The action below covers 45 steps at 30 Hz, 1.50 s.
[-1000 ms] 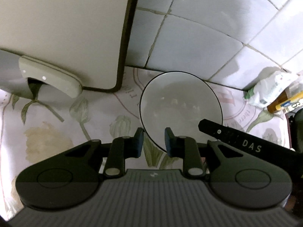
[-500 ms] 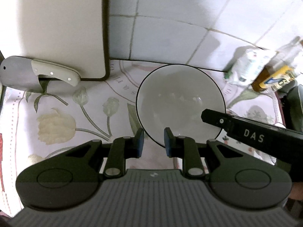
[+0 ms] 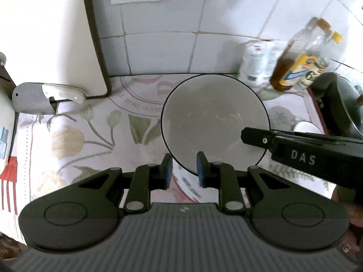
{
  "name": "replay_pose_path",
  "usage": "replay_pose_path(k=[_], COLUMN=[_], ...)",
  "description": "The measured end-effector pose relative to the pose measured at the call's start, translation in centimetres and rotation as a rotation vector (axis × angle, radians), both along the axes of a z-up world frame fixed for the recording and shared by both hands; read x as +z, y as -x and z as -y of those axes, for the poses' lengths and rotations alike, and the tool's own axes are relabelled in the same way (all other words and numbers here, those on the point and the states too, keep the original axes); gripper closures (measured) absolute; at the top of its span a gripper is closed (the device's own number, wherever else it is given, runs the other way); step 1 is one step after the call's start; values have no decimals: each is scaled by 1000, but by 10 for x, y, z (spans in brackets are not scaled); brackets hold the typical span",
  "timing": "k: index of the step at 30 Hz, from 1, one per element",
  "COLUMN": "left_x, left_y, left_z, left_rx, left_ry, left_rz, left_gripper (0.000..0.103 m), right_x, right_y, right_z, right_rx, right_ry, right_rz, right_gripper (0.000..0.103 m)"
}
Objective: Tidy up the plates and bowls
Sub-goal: 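Lift the third bowl with the right tool toward the nested bowls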
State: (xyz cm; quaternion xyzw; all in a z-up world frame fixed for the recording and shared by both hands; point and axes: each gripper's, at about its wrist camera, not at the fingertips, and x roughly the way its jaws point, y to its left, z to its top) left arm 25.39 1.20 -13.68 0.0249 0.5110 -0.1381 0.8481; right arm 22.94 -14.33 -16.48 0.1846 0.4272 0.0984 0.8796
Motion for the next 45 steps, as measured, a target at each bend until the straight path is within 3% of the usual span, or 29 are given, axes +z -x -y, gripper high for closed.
replay_pose_path(k=[7, 14, 20, 24, 33, 45], left_x=[19, 35, 31, 19, -20, -64], left_y=[35, 59, 65, 63, 45, 20], left_z=[32, 87, 141, 175, 220, 243], left_rx=[-25, -113, -186, -229, -206, -135], left_ry=[-3, -26, -11, -26, -26, -29], left_rz=[37, 69, 58, 63, -13, -94], left_gripper=[82, 82, 82, 82, 82, 82], right_x=[13, 18, 15, 4, -31, -61], right_y=[39, 73, 91, 93, 78, 57], right_z=[35, 89, 138, 169, 215, 229], right_rx=[-10, -74, -142, -153, -141, -79], right_ry=[-14, -47, -45, -41, -27, 64], right_rz=[33, 63, 66, 65, 5, -38], right_gripper=[81, 81, 81, 81, 80, 80])
